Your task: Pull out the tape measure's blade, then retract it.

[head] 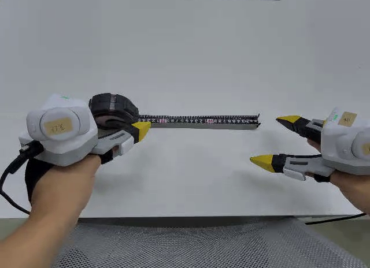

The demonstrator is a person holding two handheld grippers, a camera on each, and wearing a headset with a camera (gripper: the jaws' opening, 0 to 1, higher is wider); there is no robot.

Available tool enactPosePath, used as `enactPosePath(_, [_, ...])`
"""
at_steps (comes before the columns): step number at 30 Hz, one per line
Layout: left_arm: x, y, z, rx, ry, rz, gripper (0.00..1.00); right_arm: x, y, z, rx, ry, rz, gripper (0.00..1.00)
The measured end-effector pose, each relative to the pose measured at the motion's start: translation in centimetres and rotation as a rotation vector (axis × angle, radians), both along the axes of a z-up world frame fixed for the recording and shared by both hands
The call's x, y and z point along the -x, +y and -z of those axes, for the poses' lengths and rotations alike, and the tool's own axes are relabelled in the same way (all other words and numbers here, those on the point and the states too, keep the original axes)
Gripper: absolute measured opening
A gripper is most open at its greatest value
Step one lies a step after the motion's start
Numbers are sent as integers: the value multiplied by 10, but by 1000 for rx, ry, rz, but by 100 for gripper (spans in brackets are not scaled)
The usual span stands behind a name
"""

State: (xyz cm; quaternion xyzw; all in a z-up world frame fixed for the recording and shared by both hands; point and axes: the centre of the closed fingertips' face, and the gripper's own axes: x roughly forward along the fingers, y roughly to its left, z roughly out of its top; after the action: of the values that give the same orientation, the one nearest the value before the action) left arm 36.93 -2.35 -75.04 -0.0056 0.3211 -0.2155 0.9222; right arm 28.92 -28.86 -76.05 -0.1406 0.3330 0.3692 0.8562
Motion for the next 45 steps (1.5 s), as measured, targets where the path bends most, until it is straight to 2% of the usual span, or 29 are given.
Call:
enactPosePath(8, [-6, 3, 2, -29, -13, -66, 72, -10, -1, 1, 23, 3, -46, 57])
enactPosePath(17, [-11, 7, 3, -27, -18, -125, 68, -16, -4, 7, 46, 14, -99, 46])
enactPosePath(35, [-17, 12, 7, -6, -7, -191, 65, -31, -4, 14, 94, 25, -196, 35])
enactPosePath(45, [-18, 14, 8, -3, -6, -194, 62, -33, -4, 19, 111, 37, -234, 29])
